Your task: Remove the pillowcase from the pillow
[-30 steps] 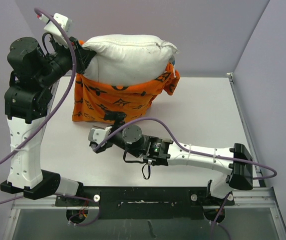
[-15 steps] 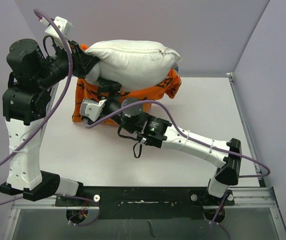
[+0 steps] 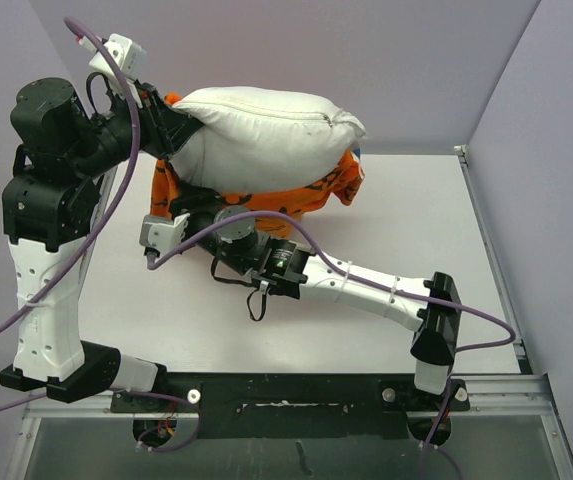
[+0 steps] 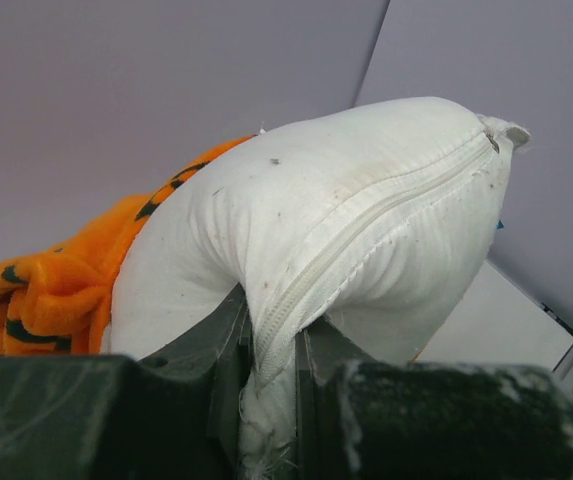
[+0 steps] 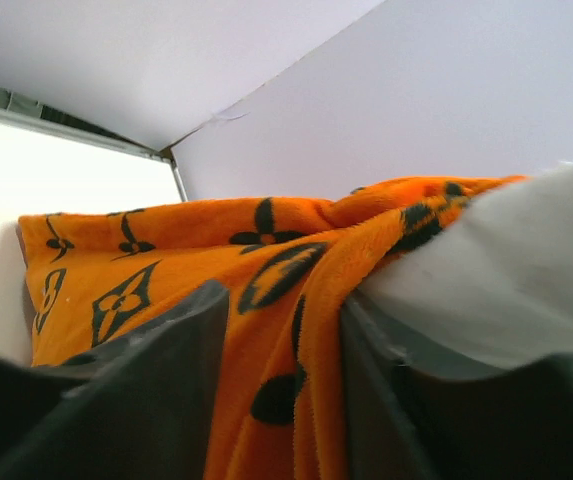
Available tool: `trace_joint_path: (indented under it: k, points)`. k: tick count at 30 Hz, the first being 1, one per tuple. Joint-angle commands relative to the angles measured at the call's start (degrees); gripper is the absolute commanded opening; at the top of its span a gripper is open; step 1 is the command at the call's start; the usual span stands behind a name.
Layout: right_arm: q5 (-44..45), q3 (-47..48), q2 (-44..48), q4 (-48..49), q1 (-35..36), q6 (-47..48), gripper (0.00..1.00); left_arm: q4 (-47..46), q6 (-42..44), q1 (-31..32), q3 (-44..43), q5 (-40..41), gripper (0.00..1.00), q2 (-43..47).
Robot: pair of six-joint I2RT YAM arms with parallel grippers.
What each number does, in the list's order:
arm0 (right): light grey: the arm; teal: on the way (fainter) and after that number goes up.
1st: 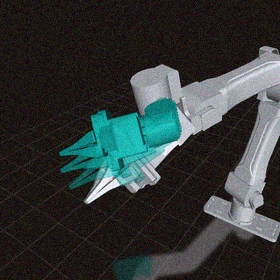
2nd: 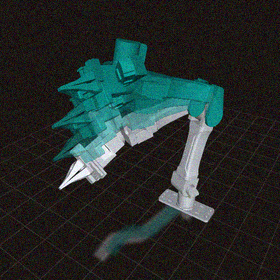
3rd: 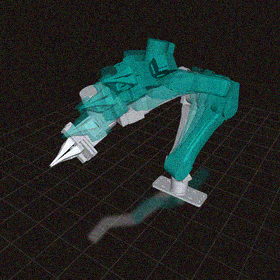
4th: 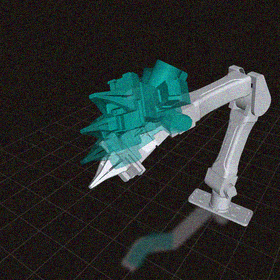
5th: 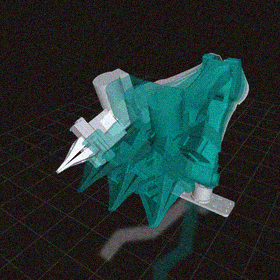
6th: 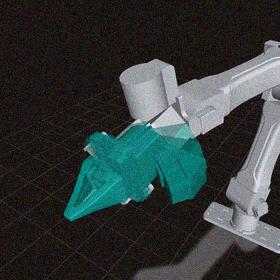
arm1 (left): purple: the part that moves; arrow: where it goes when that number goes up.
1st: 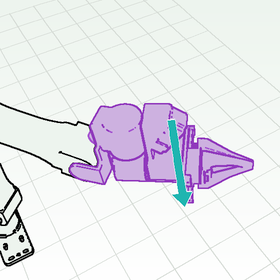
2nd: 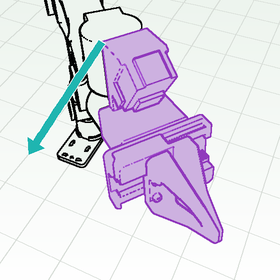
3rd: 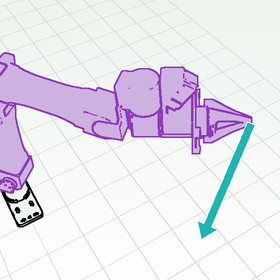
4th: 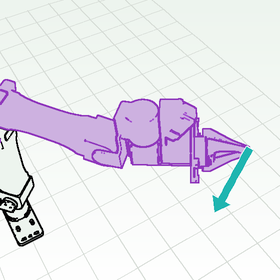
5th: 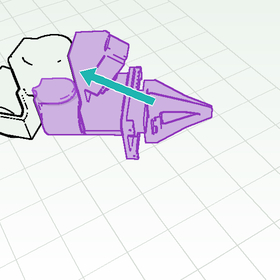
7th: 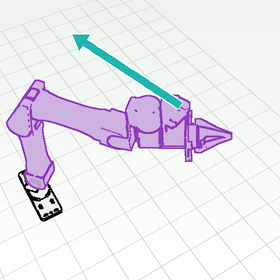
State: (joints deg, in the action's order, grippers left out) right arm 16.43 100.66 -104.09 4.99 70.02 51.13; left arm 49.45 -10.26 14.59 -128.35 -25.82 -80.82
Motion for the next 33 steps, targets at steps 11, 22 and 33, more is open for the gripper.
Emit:
trace_joint_path:
  k: [11, 22, 33]
  points:
    - [-2.10, -11.87, -5.59, -8.86, -1.04, -16.03, 0.01, -9.70, -2.56, 0.35, -20.93, -1.81, 0.00, -3.96]
    - [-9.06, -23.71, -16.38, -4.99, 0.27, -40.65, 0.10, -18.72, 1.64, 0.34, -22.54, 5.37, 0.00, 0.46]
    - [-10.62, -27.84, 7.05, 2.83, -6.54, -50.73, 0.70, -19.11, 4.03, 0.35, -15.06, 4.78, 0.00, 3.89]
